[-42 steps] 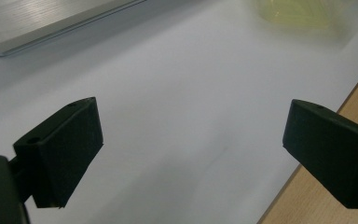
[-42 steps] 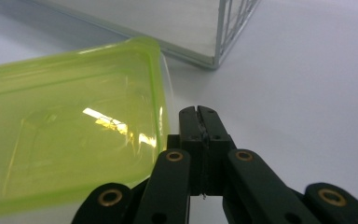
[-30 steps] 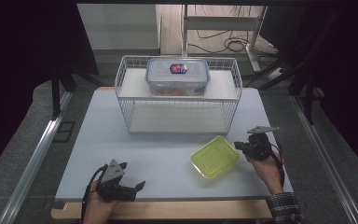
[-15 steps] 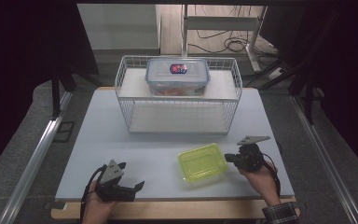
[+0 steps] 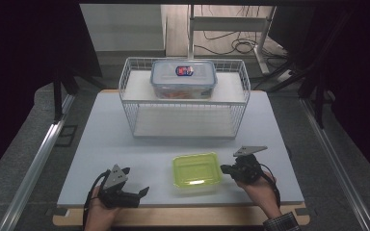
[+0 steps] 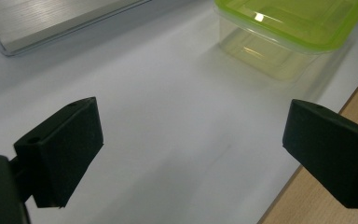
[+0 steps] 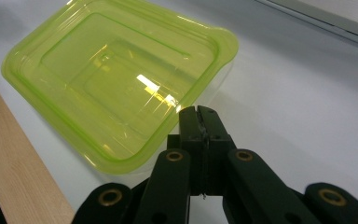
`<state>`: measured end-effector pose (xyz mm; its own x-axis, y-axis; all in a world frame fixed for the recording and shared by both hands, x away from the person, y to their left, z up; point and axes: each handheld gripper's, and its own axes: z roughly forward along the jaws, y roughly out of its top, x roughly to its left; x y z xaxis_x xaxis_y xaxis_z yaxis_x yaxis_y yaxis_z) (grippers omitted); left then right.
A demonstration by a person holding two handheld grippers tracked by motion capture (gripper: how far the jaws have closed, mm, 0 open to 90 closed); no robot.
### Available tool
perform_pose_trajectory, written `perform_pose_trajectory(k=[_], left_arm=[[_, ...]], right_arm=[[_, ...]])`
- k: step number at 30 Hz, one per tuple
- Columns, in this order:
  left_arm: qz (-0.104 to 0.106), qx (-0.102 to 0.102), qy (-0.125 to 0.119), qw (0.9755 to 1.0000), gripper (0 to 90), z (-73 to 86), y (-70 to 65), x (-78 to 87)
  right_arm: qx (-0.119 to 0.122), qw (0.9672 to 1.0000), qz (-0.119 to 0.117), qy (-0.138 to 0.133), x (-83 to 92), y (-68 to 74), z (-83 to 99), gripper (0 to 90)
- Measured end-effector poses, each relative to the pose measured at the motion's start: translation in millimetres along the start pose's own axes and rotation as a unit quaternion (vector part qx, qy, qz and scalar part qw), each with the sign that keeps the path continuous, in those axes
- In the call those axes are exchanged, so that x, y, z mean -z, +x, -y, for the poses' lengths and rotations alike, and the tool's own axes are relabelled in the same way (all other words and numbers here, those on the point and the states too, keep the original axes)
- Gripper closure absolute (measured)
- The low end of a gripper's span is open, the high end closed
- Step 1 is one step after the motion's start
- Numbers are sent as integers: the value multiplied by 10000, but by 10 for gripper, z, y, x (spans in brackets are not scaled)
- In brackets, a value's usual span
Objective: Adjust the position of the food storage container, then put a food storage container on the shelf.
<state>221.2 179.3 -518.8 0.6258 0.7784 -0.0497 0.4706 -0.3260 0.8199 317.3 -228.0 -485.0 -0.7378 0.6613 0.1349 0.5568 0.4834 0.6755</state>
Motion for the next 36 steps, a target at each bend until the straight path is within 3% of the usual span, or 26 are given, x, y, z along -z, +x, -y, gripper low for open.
perform_pose_trajectory(k=[8, 10, 13, 16, 22, 27, 30, 36], left_arm=[[1, 2, -4, 10000, 51, 0, -1, 2], [-4, 11, -12, 10000, 51, 2, 1, 5], [-1, 19, -21, 10000, 51, 1, 4, 9], [-8, 1, -13, 10000, 51, 0, 1, 10], [1, 15, -5, 10000, 51, 3, 8, 9], [-7, 3, -6, 10000, 51, 2, 8, 16], [-9, -17, 4, 10000, 51, 1, 6, 17], [-2, -12, 2, 10000, 51, 1, 8, 18]], right_arm=[[169, 9999, -28, -11, -89, 117, -54, 890], [209, 9998, 42, -51, -75, 111, -58, 844], [211, 9991, 344, -140, -18, 72, -50, 728], [53, 9989, 410, -235, 36, -10, -24, 599], [-140, 9988, 361, -303, 71, -86, -12, 443], [-473, 9976, 81, -507, 93, -115, -10, 359], [-535, 9968, -5, -600, 116, -116, -11, 311], [-518, 9973, 105, -515, 103, -72, 19, 261]])
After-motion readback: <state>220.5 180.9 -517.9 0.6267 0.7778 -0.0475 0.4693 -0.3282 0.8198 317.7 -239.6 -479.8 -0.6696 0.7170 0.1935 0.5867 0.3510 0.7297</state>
